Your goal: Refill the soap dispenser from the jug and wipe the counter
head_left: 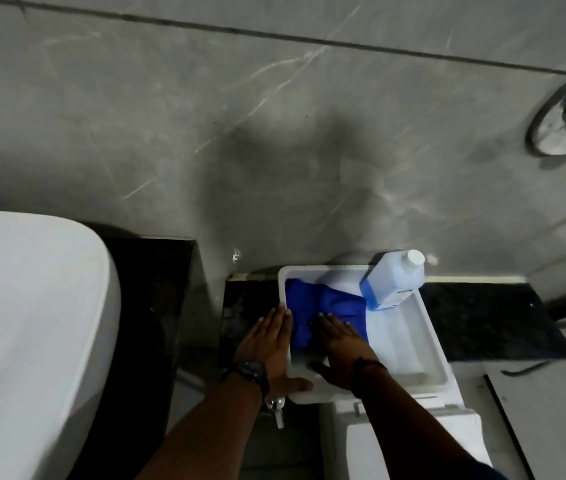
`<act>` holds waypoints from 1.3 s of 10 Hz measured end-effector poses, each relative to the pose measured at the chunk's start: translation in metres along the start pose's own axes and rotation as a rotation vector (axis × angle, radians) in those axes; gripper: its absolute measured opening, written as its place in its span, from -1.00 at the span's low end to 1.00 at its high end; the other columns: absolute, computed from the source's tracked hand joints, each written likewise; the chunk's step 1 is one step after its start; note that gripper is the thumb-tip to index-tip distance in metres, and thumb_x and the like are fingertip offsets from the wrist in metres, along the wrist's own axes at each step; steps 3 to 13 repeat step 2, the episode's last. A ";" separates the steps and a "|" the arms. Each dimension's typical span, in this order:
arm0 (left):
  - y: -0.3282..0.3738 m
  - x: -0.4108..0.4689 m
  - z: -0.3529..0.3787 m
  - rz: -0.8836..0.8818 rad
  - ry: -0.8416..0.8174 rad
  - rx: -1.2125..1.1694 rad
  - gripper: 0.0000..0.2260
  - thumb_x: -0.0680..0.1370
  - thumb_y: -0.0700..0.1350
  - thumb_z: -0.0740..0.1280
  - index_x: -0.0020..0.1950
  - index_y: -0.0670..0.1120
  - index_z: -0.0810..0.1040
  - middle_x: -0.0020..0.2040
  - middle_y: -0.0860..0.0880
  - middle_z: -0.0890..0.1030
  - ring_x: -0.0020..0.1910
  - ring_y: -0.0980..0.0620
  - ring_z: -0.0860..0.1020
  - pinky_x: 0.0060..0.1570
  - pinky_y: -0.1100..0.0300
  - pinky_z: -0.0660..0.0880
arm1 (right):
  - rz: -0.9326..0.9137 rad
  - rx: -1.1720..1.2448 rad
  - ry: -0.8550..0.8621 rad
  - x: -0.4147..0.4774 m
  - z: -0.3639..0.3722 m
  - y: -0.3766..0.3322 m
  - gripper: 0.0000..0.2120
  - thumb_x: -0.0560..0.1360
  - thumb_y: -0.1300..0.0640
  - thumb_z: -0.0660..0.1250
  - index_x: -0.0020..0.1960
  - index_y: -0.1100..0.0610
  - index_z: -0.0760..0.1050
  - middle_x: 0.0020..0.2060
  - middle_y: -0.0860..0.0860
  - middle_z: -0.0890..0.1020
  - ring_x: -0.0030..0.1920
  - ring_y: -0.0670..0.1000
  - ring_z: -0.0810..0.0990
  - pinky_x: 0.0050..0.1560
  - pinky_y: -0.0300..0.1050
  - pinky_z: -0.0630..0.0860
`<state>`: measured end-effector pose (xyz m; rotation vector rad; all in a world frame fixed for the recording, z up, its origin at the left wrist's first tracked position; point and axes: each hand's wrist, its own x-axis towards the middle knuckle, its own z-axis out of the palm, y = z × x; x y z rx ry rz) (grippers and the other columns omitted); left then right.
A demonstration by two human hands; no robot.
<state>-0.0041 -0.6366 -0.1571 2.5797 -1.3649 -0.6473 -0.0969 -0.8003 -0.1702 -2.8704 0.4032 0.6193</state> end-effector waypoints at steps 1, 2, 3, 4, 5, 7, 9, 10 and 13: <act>0.000 -0.002 -0.009 -0.006 -0.018 0.011 0.12 0.24 0.52 0.15 0.45 -0.10 -0.35 0.51 -0.08 -0.30 0.48 -0.02 -0.30 0.47 0.03 -0.22 | 0.008 0.003 0.003 -0.008 -0.008 -0.004 -0.19 0.45 -0.24 0.25 0.52 -0.02 -0.10 0.54 0.01 -0.05 0.53 0.03 -0.11 0.50 0.05 -0.11; 0.003 -0.015 -0.034 0.010 0.008 0.007 0.08 0.26 0.51 0.15 0.48 -0.09 -0.29 0.53 -0.08 -0.24 0.49 -0.04 -0.26 0.45 0.02 -0.22 | 0.097 0.154 0.198 -0.022 -0.030 -0.017 -0.26 0.46 -0.21 0.26 0.50 0.06 0.07 0.50 0.07 0.18 0.51 0.06 0.08 0.49 0.00 0.09; 0.003 -0.015 -0.034 0.010 0.008 0.007 0.08 0.26 0.51 0.15 0.48 -0.09 -0.29 0.53 -0.08 -0.24 0.49 -0.04 -0.26 0.45 0.02 -0.22 | 0.097 0.154 0.198 -0.022 -0.030 -0.017 -0.26 0.46 -0.21 0.26 0.50 0.06 0.07 0.50 0.07 0.18 0.51 0.06 0.08 0.49 0.00 0.09; 0.003 -0.015 -0.034 0.010 0.008 0.007 0.08 0.26 0.51 0.15 0.48 -0.09 -0.29 0.53 -0.08 -0.24 0.49 -0.04 -0.26 0.45 0.02 -0.22 | 0.097 0.154 0.198 -0.022 -0.030 -0.017 -0.26 0.46 -0.21 0.26 0.50 0.06 0.07 0.50 0.07 0.18 0.51 0.06 0.08 0.49 0.00 0.09; 0.003 -0.015 -0.034 0.010 0.008 0.007 0.08 0.26 0.51 0.15 0.48 -0.09 -0.29 0.53 -0.08 -0.24 0.49 -0.04 -0.26 0.45 0.02 -0.22 | 0.097 0.154 0.198 -0.022 -0.030 -0.017 -0.26 0.46 -0.21 0.26 0.50 0.06 0.07 0.50 0.07 0.18 0.51 0.06 0.08 0.49 0.00 0.09; 0.003 -0.015 -0.034 0.010 0.008 0.007 0.08 0.26 0.51 0.15 0.48 -0.09 -0.29 0.53 -0.08 -0.24 0.49 -0.04 -0.26 0.45 0.02 -0.22 | 0.097 0.154 0.198 -0.022 -0.030 -0.017 -0.26 0.46 -0.21 0.26 0.50 0.06 0.07 0.50 0.07 0.18 0.51 0.06 0.08 0.49 0.00 0.09; 0.003 -0.015 -0.034 0.010 0.008 0.007 0.08 0.26 0.51 0.15 0.48 -0.09 -0.29 0.53 -0.08 -0.24 0.49 -0.04 -0.26 0.45 0.02 -0.22 | 0.097 0.154 0.198 -0.022 -0.030 -0.017 -0.26 0.46 -0.21 0.26 0.50 0.06 0.07 0.50 0.07 0.18 0.51 0.06 0.08 0.49 0.00 0.09; 0.003 -0.015 -0.034 0.010 0.008 0.007 0.08 0.26 0.51 0.15 0.48 -0.09 -0.29 0.53 -0.08 -0.24 0.49 -0.04 -0.26 0.45 0.02 -0.22 | 0.097 0.154 0.198 -0.022 -0.030 -0.017 -0.26 0.46 -0.21 0.26 0.50 0.06 0.07 0.50 0.07 0.18 0.51 0.06 0.08 0.49 0.00 0.09; 0.003 -0.015 -0.034 0.010 0.008 0.007 0.08 0.26 0.51 0.15 0.48 -0.09 -0.29 0.53 -0.08 -0.24 0.49 -0.04 -0.26 0.45 0.02 -0.22 | 0.097 0.154 0.198 -0.022 -0.030 -0.017 -0.26 0.46 -0.21 0.26 0.50 0.06 0.07 0.50 0.07 0.18 0.51 0.06 0.08 0.49 0.00 0.09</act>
